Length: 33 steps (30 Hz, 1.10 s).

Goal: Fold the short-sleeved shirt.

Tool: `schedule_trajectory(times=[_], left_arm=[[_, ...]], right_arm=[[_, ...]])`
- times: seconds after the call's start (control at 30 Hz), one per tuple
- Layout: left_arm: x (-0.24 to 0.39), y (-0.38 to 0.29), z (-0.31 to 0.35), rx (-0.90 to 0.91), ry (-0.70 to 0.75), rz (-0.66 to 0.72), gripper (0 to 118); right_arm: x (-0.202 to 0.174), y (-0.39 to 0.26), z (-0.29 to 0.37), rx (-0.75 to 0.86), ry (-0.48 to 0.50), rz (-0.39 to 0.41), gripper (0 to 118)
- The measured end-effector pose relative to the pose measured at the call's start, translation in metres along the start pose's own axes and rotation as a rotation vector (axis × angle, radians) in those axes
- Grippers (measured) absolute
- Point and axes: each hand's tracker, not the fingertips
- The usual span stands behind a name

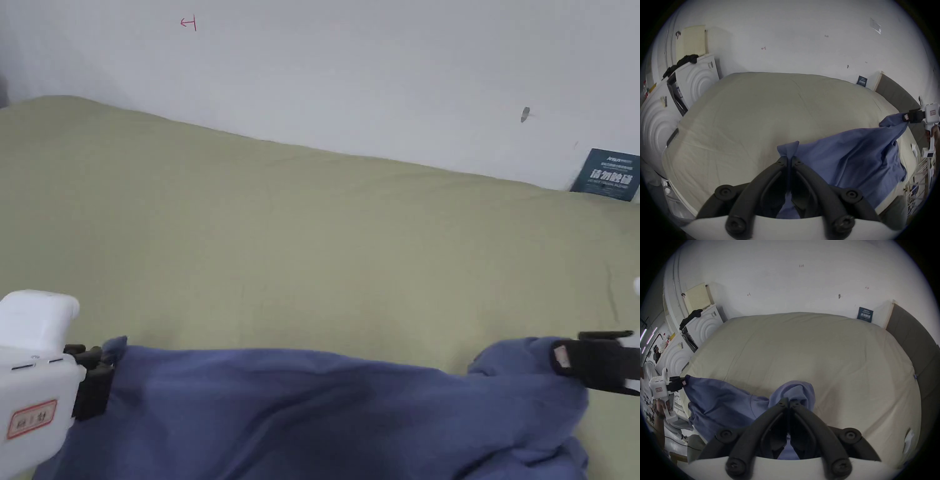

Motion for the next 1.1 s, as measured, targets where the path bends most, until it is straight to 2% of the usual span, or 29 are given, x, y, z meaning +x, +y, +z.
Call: schedule_trajectory(times=[0.2,0.27,0.43,0.53,0.63,0.7,0.77,0.8,0.83,0.87,0.9,0.93,1.0,1.1], left_arm=[[0.002,-0.041,0.047,-0.03,-0.032,-0.041,4],[0.002,-0.062,0.057,-0.049,-0.036,-0.054,4],[0.008,-0.11,0.065,-0.148,-0.052,-0.081,4],[0.013,-0.134,0.057,-0.193,-0.055,-0.098,4],[0.01,-0.152,0.043,-0.264,-0.058,-0.071,4],[0.009,-0.156,0.039,-0.275,-0.06,-0.042,8],[0.007,-0.151,0.043,-0.288,-0.052,-0.007,24],[0.006,-0.146,0.048,-0.283,-0.047,0.007,34],[0.007,-0.139,0.056,-0.263,-0.036,0.017,46],[0.009,-0.129,0.066,-0.221,-0.013,0.015,54],[0.017,-0.117,0.076,-0.186,0.006,0.005,60],[0.025,-0.105,0.083,-0.149,0.015,-0.009,65],[0.048,-0.084,0.09,-0.079,0.007,-0.024,67],[0.088,-0.064,0.086,-0.035,-0.022,-0.017,68]], right_arm=[[0.005,-0.06,0.063,0.009,-0.038,-0.048,3],[0.008,-0.087,0.074,-0.013,-0.06,-0.096,3],[0.011,-0.151,0.083,-0.089,-0.086,-0.203,3],[0.01,-0.179,0.078,-0.129,-0.092,-0.228,3],[0.01,-0.193,0.066,-0.199,-0.157,-0.232,4],[0.011,-0.197,0.064,-0.206,-0.155,-0.255,4],[0.013,-0.191,0.067,-0.23,-0.119,-0.287,5],[0.013,-0.187,0.075,-0.217,-0.131,-0.299,8],[0.01,-0.18,0.083,-0.18,-0.158,-0.306,20],[0.005,-0.171,0.092,-0.126,-0.203,-0.279,40],[-0.002,-0.163,0.1,-0.073,-0.245,-0.234,66],[-0.006,-0.157,0.104,-0.04,-0.281,-0.183,85],[-0.026,-0.143,0.109,0.022,-0.316,-0.124,81],[-0.059,-0.134,0.104,0.065,-0.285,-0.122,83]])
